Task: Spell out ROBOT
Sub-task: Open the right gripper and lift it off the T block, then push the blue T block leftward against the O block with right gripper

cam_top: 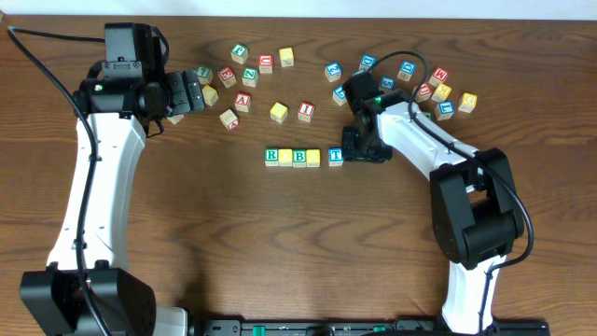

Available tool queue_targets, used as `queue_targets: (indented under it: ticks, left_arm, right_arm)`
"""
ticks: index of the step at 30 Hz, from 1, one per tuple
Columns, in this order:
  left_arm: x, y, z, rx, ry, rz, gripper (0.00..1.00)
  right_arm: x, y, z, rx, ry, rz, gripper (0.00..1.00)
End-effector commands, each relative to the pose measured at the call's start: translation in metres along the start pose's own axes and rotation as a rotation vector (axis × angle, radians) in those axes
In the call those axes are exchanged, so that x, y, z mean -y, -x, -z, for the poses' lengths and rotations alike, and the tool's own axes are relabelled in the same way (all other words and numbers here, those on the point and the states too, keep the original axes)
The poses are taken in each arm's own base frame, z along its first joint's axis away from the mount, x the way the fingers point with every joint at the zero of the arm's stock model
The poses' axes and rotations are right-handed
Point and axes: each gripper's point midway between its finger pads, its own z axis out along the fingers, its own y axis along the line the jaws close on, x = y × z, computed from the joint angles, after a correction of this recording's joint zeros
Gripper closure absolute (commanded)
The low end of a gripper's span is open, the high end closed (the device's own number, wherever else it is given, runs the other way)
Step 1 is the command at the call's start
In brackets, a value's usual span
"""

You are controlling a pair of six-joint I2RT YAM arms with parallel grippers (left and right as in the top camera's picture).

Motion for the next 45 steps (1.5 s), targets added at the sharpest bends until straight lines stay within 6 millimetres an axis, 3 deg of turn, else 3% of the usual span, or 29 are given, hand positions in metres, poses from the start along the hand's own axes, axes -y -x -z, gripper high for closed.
queue_targets:
  ticks: [1,12,28,45]
  left_arm:
    - [0.000,0.008,0.008,0.028,0.002,-0.004,0.03]
    - [0.000,0.009,0.008,0.028,0.002,-0.004,0.03]
    - [0.000,0.009,0.008,0.028,0.002,-0.004,0.03]
    - [0.000,0.008,0.008,0.028,0.002,-0.004,0.03]
  right_arm:
    - [-0.007,-0.003,0.003,0.002,0.010,-0.007,0.61]
    - [-0.023,-0.005,0.003,0.025,0.027,0.029,0.61]
    - [-0.029,-0.004,0.003,0.030,0.049,0.018,0.61]
    - [-0.020,-0.020,0.003,-0.035,0.013,0.004,0.60]
